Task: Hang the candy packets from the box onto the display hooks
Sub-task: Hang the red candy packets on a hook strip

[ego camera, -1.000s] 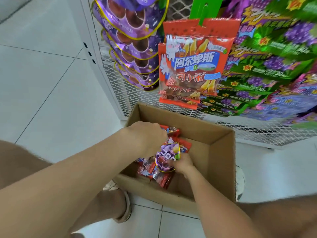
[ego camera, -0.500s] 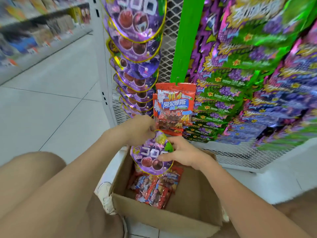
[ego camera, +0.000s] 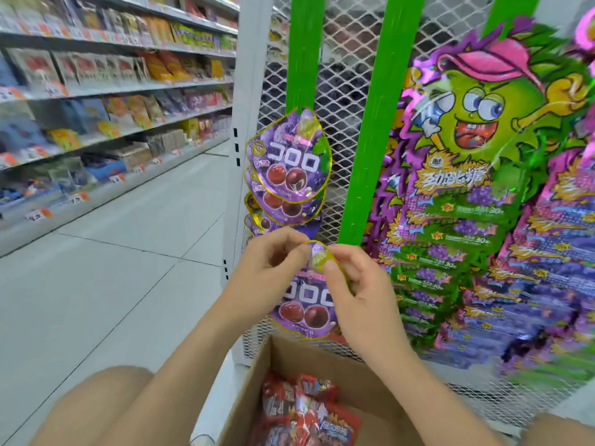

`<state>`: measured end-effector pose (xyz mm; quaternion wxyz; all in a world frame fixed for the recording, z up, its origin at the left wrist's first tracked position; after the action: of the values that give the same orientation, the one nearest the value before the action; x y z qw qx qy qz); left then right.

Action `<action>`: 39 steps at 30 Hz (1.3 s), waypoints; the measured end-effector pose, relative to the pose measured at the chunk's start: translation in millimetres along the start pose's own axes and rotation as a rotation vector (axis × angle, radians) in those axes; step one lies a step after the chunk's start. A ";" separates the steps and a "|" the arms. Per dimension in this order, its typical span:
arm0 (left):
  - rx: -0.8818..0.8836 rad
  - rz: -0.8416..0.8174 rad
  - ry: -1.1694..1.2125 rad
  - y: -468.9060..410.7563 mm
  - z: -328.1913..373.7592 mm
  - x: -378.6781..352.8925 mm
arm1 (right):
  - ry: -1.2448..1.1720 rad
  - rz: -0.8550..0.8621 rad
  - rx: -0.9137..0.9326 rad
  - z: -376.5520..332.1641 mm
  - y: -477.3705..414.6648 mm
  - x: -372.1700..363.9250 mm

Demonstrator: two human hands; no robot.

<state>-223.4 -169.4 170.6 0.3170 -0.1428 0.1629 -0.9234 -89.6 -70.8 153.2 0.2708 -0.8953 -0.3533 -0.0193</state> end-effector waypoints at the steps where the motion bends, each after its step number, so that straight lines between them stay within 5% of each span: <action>1: -0.021 0.027 -0.004 -3.2 6.5 1.1 | -0.018 0.034 0.015 -6.6 -4.0 -2.2; 11: -0.246 0.470 -0.278 -101.5 80.7 38.2 | 0.109 0.343 0.166 -68.5 -100.0 -1.7; 16: -0.308 0.442 -0.346 -146.2 116.1 40.6 | 0.198 0.500 0.296 -108.4 -162.0 1.4; 23: -0.152 0.468 -0.097 -167.9 116.8 61.1 | 0.321 0.541 0.401 -137.9 -209.2 -11.4; 32: -0.357 0.450 -0.354 -159.4 112.7 56.4 | 0.300 0.569 0.228 -134.2 -228.5 -15.4; 39: -0.279 0.460 -0.536 -161.4 117.3 48.3 | 0.282 0.567 0.150 -134.8 -228.0 -17.9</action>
<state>-303.9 -104.2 347.9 0.5249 -0.3809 0.2263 -0.7268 -228.4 -11.5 371.5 0.3769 -0.9240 -0.0493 -0.0407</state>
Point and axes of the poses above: each hand's wrist, its own y-axis away from the middle knuckle, its own x-axis out of the back of the hand, z = x × y, the point moved 2 cm from there along -y, towards the middle knuckle
